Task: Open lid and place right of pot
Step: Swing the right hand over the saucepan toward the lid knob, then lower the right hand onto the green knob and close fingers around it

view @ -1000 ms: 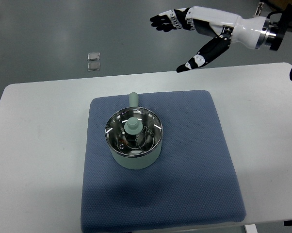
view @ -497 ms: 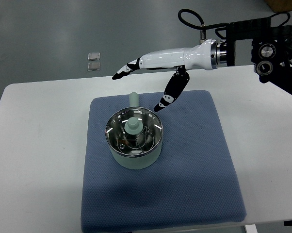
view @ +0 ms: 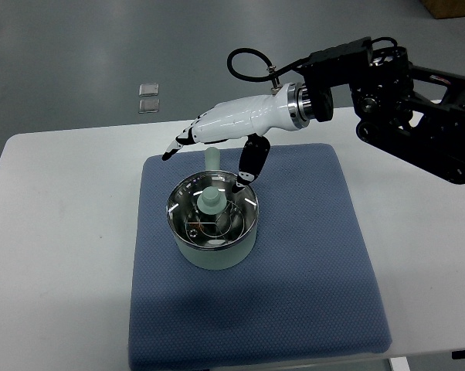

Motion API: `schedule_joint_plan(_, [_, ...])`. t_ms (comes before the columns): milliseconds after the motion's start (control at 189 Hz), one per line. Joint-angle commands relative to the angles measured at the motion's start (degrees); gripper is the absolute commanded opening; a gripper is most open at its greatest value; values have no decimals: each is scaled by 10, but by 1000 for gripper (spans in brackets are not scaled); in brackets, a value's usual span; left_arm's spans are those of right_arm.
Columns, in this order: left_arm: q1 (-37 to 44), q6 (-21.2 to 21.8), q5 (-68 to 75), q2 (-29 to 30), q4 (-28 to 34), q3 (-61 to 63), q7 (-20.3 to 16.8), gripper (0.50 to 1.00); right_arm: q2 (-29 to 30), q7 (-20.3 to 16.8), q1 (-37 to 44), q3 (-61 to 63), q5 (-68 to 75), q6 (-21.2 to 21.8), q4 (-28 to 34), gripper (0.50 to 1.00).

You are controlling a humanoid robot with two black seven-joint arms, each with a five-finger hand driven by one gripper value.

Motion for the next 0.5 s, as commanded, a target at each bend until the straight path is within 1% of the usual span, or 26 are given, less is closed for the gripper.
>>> schedule_joint_plan(0, [0, 0, 0, 0, 0, 0, 0, 1000, 12, -1, 5, -6, -12, 0, -7, 930])
schedule_joint_plan(153, [0, 0, 0, 0, 0, 0, 0, 1000, 27, 0, 7, -19, -51, 0, -14, 930])
schedule_joint_plan(492, [0, 0, 0, 0, 0, 0, 0, 1000, 28, 0, 2, -34, -76, 0, -14, 928])
